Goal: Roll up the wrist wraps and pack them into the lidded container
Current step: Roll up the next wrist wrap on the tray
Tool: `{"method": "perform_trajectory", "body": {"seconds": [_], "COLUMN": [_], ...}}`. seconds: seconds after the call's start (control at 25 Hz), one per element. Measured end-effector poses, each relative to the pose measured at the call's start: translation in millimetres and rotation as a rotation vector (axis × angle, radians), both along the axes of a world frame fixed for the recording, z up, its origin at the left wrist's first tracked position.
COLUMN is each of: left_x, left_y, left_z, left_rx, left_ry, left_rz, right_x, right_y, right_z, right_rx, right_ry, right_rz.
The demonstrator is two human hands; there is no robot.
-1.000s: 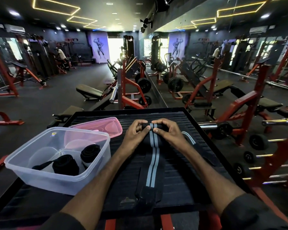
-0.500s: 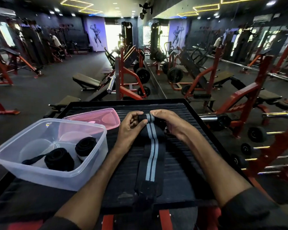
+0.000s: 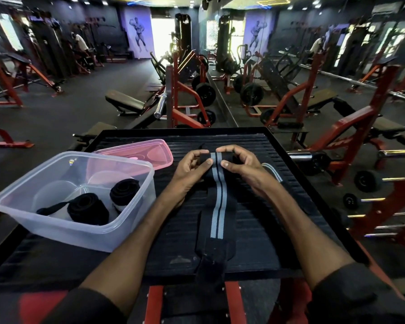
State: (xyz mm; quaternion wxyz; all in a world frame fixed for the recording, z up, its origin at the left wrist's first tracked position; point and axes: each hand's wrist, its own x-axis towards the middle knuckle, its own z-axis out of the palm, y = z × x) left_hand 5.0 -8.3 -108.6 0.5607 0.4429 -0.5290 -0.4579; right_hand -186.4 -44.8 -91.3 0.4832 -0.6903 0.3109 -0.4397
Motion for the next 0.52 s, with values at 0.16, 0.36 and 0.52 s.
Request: {"method": "perform_trajectory", "body": {"seconds": [0.16, 0.36, 0.52], "left_x": [1, 2, 4], "left_y": [-2, -3, -3], "left_z": [0, 1, 1], "left_rx": [-0.163, -0.190, -0.203], "left_ry": [-0.088, -0.105, -0.107], "left_rz": [0.035, 0.005, 0.032], "right_x": [-5, 1, 0], "right_y": [-6, -11, -11], "right_z": [10, 26, 8], "right_rx": [0.156, 0.433, 0.282], "right_ry": [-0.037, -0.149, 0.316], "right_rz": [0.046, -0.060, -0.056]}}
